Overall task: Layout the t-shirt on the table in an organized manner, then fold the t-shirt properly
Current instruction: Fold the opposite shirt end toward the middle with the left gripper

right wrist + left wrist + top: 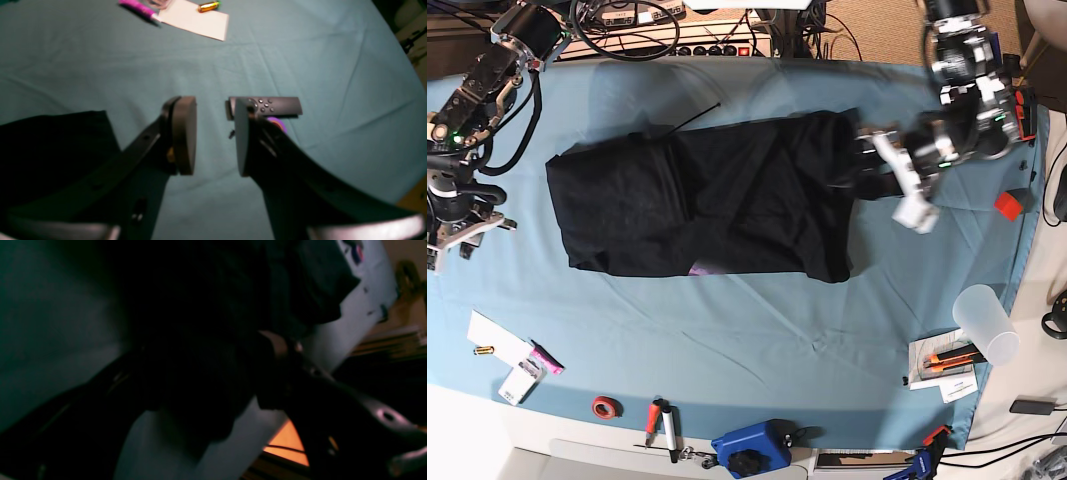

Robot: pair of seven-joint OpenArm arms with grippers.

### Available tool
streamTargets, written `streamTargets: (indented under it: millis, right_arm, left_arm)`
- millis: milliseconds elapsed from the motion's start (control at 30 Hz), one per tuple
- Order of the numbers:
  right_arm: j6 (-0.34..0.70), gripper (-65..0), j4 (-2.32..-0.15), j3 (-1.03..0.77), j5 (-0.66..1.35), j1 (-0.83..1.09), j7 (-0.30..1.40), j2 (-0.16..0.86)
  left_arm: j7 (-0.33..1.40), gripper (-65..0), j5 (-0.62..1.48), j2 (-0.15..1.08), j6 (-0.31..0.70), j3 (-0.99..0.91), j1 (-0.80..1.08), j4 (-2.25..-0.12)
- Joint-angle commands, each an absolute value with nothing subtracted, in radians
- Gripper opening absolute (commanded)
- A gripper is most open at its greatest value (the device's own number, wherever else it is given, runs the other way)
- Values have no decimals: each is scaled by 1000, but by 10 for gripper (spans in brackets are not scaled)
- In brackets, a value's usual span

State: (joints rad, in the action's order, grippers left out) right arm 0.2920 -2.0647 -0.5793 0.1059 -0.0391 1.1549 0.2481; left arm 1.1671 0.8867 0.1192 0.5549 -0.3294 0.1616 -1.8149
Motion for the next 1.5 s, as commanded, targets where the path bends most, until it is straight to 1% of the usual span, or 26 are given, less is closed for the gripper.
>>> streamTargets:
  millis: [0,133,233,300,433,533,600,867,967,1100,1167,1200,1267,1333,1367,1433,1467]
  right_arm:
    - [290,-454,-2080,-592,112,-54,1134,262]
    - [291,-454,-2080,-596,115,-29,1134,269]
    - [291,-454,-2079,-597,115,-11,1134,269]
    - [291,-454,-2079,-597,115,-5,1134,269]
    - [290,-454,-2079,-597,115,-5,1136,269]
    - [291,-454,-2079,-597,115,-5,1139,269]
    - [291,-454,-2079,-597,115,-5,1151,269]
    - [291,-454,-2079,-597,115,0,1151,269]
    - [291,-454,-2079,-597,115,0,1151,269]
    - [291,-454,-2079,-597,115,0,1152,269]
    - [291,-454,-2079,-597,115,0,1152,269]
    - [291,-454,-2079,-597,115,0,1151,269]
    - [291,-454,-2079,-597,115,0,1151,269]
    - [291,-454,-2079,-597,115,0,1151,269]
    - [291,-454,-2079,-597,115,0,1150,269]
    - [291,-454,-2079,-597,115,0,1149,269]
    - [291,-454,-2079,-597,115,0,1147,269]
  left_arm:
    - [1124,-251,860,124,527,-294,133,-1831]
    - [1098,-251,619,110,405,-156,66,-1831]
    - [1074,-251,523,107,330,-67,40,-1831]
    - [1048,-251,448,82,287,-30,34,-1831]
    - [1046,-251,407,24,221,-19,24,-1828]
    - [1030,-251,249,2,100,-20,14,-1811]
    - [1027,-251,174,4,65,-23,13,-1810]
    - [1031,-251,173,3,63,-26,19,-1779]
    - [1031,-251,262,3,68,-26,19,-1729]
    - [1031,-252,405,2,107,-26,19,-1682]
    - [1031,-265,454,2,127,-26,19,-1679]
    - [1032,-279,479,2,133,-26,18,-1679]
    - [1031,-344,503,-3,132,-22,16,-1679]
    - [1030,-442,502,-6,131,-22,14,-1679]
    - [1030,-505,502,-6,132,-22,13,-1679]
    - [1028,-650,482,-5,131,-22,11,-1679]
    - [1028,-650,454,-4,132,-23,10,-1679]
